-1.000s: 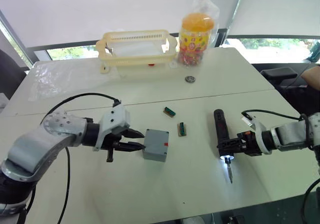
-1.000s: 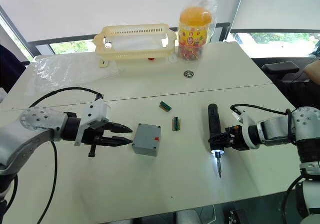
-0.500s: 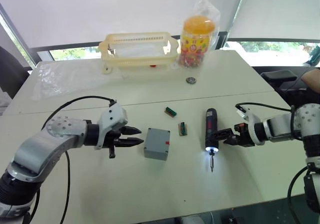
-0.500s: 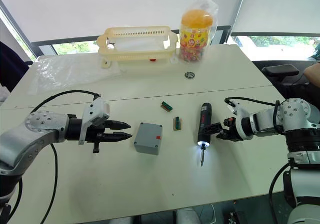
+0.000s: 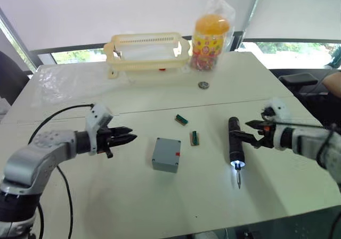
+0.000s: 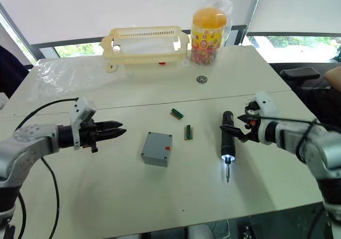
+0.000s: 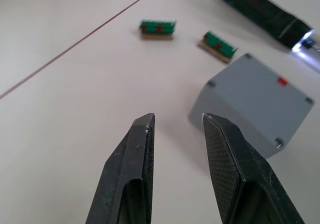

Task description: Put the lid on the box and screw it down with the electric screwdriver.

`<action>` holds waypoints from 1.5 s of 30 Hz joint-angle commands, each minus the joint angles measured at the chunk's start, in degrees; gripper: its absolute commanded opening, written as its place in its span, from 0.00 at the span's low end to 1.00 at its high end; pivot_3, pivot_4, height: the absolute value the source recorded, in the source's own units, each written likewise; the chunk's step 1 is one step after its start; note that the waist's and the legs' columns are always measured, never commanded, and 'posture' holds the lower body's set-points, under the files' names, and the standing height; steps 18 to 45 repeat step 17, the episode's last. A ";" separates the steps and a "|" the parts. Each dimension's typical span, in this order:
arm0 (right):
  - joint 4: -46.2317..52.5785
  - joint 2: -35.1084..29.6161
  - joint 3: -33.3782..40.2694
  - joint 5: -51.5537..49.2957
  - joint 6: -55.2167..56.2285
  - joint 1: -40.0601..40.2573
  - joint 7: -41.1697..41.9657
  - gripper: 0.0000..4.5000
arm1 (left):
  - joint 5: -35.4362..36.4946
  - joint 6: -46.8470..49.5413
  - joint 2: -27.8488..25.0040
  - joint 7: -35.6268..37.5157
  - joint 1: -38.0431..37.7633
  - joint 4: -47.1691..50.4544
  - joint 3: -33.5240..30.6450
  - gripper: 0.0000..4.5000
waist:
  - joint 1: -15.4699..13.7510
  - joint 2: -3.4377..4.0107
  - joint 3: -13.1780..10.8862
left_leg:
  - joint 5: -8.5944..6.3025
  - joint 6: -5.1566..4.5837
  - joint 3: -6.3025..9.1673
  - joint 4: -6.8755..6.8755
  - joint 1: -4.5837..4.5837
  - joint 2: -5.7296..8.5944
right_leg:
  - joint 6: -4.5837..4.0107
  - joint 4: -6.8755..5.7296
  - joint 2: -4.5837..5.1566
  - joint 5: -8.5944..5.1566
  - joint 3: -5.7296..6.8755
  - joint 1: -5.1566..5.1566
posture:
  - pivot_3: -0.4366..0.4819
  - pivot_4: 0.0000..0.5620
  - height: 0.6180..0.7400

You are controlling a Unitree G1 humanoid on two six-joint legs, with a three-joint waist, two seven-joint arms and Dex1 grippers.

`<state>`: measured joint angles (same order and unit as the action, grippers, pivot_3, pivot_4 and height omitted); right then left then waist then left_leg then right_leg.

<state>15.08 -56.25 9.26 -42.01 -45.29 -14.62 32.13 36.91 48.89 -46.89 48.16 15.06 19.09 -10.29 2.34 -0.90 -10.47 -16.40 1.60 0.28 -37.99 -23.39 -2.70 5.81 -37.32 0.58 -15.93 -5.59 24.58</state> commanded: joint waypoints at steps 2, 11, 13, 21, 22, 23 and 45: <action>5.57 4.38 11.45 3.47 11.46 10.48 3.09 1.00 | 0.64 -0.50 0.07 -0.87 -8.90 3.08 -4.87 0.33 | 0.02 -0.02 0.01 | 0.01 0.01 -0.02 -0.02 0.04 0.02 | 0.00 0.01 0.05 0.00 -0.02 -0.08 | 0.48 0.27 1.00; 14.27 13.02 18.25 -3.65 9.71 24.42 5.31 1.00 | 2.00 -0.93 2.28 -2.27 -19.83 5.32 -7.87 0.33 | 0.14 -0.04 -0.01 | 0.16 0.29 -0.06 -0.10 0.84 0.03 | -0.31 -0.11 0.03 -0.09 -0.07 -0.84 | 0.48 0.27 1.00; 14.12 12.95 17.95 -4.19 9.00 25.31 6.07 1.00 | 2.49 -0.99 2.60 -2.41 -20.96 6.15 -7.99 0.33 | 0.17 -0.04 -0.01 | 0.16 0.29 -0.08 -0.07 0.99 0.02 | -0.33 -0.05 0.03 -0.10 -0.09 -0.99 | 0.48 0.27 1.00; 13.06 12.73 15.89 -2.22 9.45 25.55 7.25 1.00 | 3.09 -1.17 3.20 -3.16 -21.13 6.32 -8.34 0.33 | 0.05 -0.04 -0.01 | 0.16 0.29 -0.08 -0.08 1.03 0.02 | -0.34 -0.04 0.03 -0.10 -0.10 -1.04 | 0.48 0.27 1.00; 13.06 12.73 15.89 -2.22 9.45 25.55 7.25 1.00 | 3.09 -1.17 3.20 -3.16 -21.13 6.32 -8.34 0.33 | 0.05 -0.04 -0.01 | 0.16 0.29 -0.08 -0.08 1.03 0.02 | -0.34 -0.04 0.03 -0.10 -0.10 -1.04 | 0.48 0.27 1.00; 13.06 12.73 15.89 -2.22 9.45 25.55 7.25 1.00 | 3.09 -1.17 3.20 -3.16 -21.13 6.32 -8.34 0.33 | 0.05 -0.04 -0.01 | 0.16 0.29 -0.08 -0.08 1.03 0.02 | -0.34 -0.04 0.03 -0.10 -0.10 -1.04 | 0.48 0.27 1.00; 13.06 12.73 15.89 -2.22 9.45 25.55 7.25 1.00 | 3.09 -1.17 3.20 -3.16 -21.13 6.32 -8.34 0.33 | 0.05 -0.04 -0.01 | 0.16 0.29 -0.08 -0.08 1.03 0.02 | -0.34 -0.04 0.03 -0.10 -0.10 -1.04 | 0.48 0.27 1.00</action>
